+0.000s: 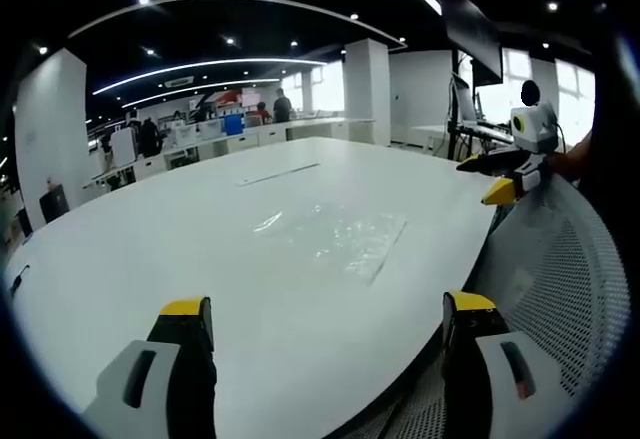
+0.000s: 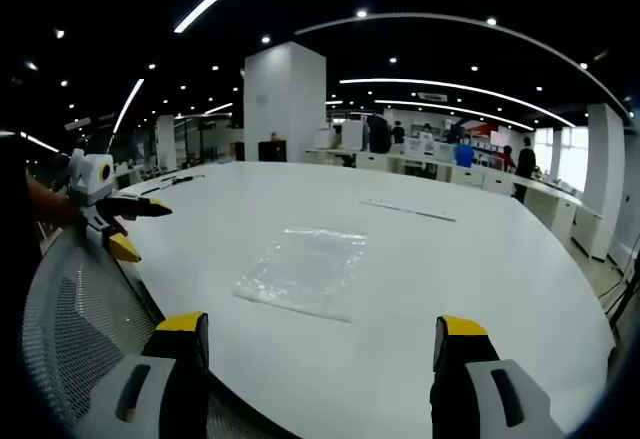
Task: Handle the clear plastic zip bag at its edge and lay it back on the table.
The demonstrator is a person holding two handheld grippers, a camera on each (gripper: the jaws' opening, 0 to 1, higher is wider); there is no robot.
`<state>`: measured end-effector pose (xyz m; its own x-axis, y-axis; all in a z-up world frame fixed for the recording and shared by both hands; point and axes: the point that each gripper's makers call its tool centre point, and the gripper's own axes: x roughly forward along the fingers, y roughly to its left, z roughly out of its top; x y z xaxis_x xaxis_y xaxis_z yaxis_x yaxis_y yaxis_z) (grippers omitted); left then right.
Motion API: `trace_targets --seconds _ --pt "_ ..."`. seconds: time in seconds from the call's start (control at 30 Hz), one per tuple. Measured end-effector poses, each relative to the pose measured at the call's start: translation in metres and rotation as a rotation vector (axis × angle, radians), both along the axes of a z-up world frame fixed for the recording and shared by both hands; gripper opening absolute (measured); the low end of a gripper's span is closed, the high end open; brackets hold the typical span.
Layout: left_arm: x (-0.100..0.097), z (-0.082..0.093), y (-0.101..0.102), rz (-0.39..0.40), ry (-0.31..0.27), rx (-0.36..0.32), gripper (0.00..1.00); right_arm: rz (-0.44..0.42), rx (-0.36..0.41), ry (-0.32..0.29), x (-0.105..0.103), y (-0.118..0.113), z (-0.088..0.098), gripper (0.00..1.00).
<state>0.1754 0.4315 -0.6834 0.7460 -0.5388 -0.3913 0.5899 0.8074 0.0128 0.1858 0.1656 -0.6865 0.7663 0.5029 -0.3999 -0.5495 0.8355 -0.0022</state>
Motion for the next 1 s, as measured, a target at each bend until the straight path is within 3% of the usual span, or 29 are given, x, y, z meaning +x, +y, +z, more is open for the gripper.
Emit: trace_targets --seconds 1.0 --pt "-0.0006 -0.0026 0.001 -0.005 0.003 0.015 0.91 0.001 -0.005 0.006 -0.0012 0.0002 -0.0008 0.92"
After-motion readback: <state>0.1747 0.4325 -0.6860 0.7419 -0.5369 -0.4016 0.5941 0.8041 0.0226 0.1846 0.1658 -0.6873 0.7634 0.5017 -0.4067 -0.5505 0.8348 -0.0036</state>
